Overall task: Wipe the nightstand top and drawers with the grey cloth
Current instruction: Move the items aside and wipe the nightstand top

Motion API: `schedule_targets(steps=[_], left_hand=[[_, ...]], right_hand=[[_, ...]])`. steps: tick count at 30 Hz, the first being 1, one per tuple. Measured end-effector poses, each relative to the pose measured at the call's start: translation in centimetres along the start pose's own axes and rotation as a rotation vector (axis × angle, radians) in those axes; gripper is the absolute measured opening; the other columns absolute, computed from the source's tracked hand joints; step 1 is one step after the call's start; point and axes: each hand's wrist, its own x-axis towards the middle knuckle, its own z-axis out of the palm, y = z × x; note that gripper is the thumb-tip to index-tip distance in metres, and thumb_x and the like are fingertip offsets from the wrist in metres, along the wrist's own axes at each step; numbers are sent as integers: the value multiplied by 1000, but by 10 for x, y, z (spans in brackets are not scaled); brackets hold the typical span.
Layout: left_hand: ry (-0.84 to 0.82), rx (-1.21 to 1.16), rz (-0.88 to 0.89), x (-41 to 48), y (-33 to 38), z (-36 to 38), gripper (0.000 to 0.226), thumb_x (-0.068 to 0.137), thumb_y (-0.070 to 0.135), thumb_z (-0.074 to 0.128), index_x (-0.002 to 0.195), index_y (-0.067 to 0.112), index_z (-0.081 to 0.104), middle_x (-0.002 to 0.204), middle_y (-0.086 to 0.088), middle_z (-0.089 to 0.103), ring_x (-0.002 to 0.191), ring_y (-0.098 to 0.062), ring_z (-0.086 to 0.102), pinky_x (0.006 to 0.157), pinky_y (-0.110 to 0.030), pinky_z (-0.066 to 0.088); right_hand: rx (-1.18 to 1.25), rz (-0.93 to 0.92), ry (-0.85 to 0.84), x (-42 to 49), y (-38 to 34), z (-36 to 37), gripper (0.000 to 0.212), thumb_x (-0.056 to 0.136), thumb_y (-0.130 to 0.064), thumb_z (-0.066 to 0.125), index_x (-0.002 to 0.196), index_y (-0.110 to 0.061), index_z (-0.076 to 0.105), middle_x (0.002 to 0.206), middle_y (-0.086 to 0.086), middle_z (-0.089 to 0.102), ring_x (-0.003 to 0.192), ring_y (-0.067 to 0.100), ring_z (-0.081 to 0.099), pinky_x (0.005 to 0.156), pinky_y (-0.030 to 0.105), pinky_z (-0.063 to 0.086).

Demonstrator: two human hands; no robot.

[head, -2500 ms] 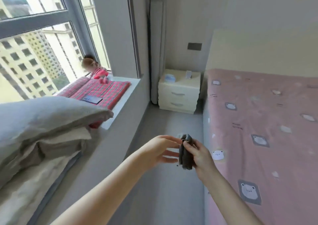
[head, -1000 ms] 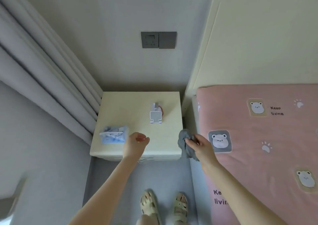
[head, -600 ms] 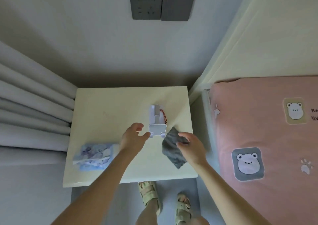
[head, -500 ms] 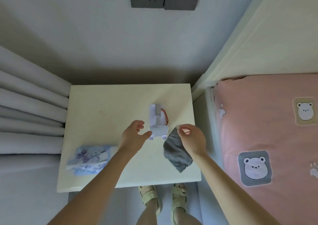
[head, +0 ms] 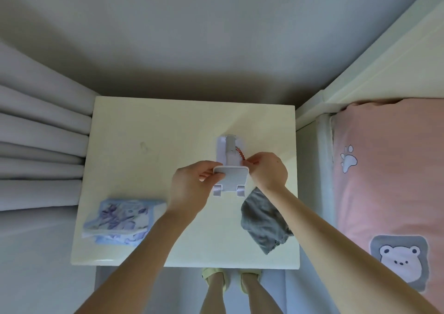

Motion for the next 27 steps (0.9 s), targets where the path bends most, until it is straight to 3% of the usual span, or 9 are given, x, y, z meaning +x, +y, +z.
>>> schedule_targets(steps=[2,5,7,10,14,19,22,24,27], left_hand=[[49,-32,-2,7,0,-20,15,73,5,71,84,16,74,63,25,65,60,13,58,63,-3,43],[45,-31,-16,20,-8,-63,20,74,2,70,84,19,73,62,35,64,62,12,60,63,-1,42],[20,17,1,27,-18,-93,28,74,0,70,84,25,74,67,35,65,65,10,61,65,-1,43],[-30,68,-24,36,-35,-128,47,74,-1,70,70,46,70,68,30,68,67,6,64,71,-8,48],[-90,43,-62,42,-54,-151,50,73,-5,69,70,46,71,68,26,70,68,5,64,75,-13,50],[-82,17,-94,44,-68,-155,50,73,-5,69,69,44,71,68,24,71,70,5,64,73,-8,49],[-7,188,-9,38,-58,-148,39,75,-5,67,84,33,70,91,9,71,90,-11,63,85,-25,51],[108,415,147,31,-45,-140,36,71,-9,62,97,16,68,105,-6,66,97,-26,59,86,-36,48],[236,522,384,17,-24,-117,33,69,-10,58,93,11,67,98,-10,67,89,-28,56,79,-23,36]], right_hand=[[49,-41,-20,-6,-11,-1,35,82,-29,58,48,-26,53,50,-7,49,51,15,47,45,22,28],[207,-106,-101,-14,-38,6,18,81,-31,62,75,-19,74,78,0,73,75,21,65,63,30,47],[273,-144,-150,-15,-59,18,22,79,-30,64,77,-11,74,82,9,73,78,28,65,63,31,44],[273,-159,-236,-11,-92,42,30,77,-32,66,79,-3,72,74,13,68,68,31,59,58,28,36],[143,-112,-314,-2,-120,72,40,78,-34,67,49,-12,49,52,-1,47,47,16,44,45,22,27],[28,-119,-297,-1,-128,91,44,78,-44,67,51,-20,42,52,-6,44,51,15,46,43,23,26],[-71,-241,-174,-17,-114,80,32,83,-50,59,68,-21,61,69,-5,61,78,23,59,54,23,35],[-147,-355,77,-39,-75,61,28,88,-43,55,94,-20,70,91,-1,70,91,25,62,68,29,43],[-266,-504,460,-77,24,38,29,87,-36,54,98,-15,71,93,7,71,83,31,64,67,36,51]])
